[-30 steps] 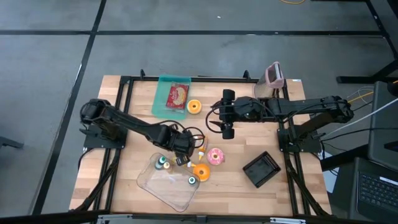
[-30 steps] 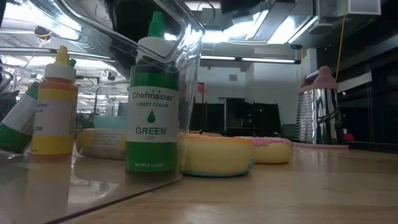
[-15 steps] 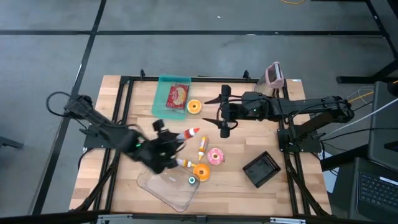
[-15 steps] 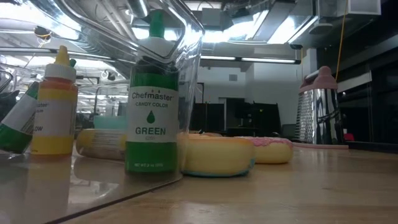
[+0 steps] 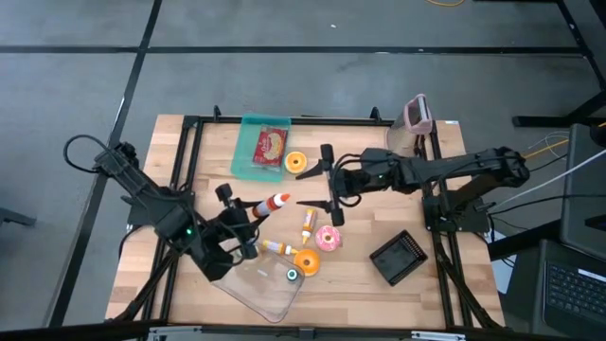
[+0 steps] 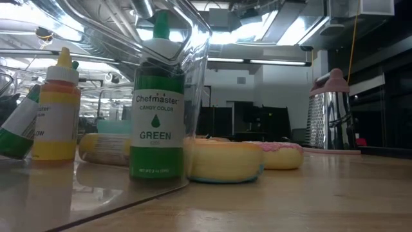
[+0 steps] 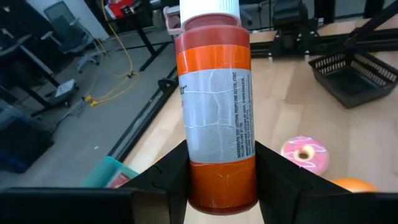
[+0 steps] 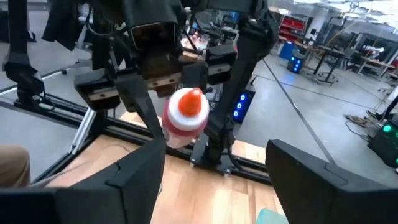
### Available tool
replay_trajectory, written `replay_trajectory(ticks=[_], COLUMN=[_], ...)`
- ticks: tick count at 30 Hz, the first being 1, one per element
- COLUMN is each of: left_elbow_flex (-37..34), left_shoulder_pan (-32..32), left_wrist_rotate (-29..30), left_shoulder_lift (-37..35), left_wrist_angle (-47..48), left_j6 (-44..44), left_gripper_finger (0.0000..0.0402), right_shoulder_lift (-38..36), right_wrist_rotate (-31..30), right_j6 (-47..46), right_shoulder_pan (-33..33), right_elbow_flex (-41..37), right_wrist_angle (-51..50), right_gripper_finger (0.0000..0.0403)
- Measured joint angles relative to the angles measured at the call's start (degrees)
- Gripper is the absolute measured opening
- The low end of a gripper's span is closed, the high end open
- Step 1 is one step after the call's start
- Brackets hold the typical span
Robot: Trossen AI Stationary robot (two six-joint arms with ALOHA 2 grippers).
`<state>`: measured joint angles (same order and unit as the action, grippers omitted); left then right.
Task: Pick & Place Food Item
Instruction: Put the orange food coloring bottle into the transparent bin
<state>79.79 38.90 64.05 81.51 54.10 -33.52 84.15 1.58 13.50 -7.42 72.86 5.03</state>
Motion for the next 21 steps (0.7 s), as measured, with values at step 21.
replay_trajectory(ticks=[21], left_elbow_flex=[-0.02], left_shoulder_pan=[-4.31], left_wrist_rotate=[-5.55], left_shoulder_lift=[0.03], left_wrist_angle=[-9.30], left_j6=[14.28], left_gripper_finger=[0.0141], right_shoulder_lift=[4.45], right_wrist_rotate=[4.04], right_j6=[-0.66], right_shoulder_pan=[0.09], right_elbow_flex=[4.22], right_wrist_angle=[-1.23], right_gripper_finger=[0.0272])
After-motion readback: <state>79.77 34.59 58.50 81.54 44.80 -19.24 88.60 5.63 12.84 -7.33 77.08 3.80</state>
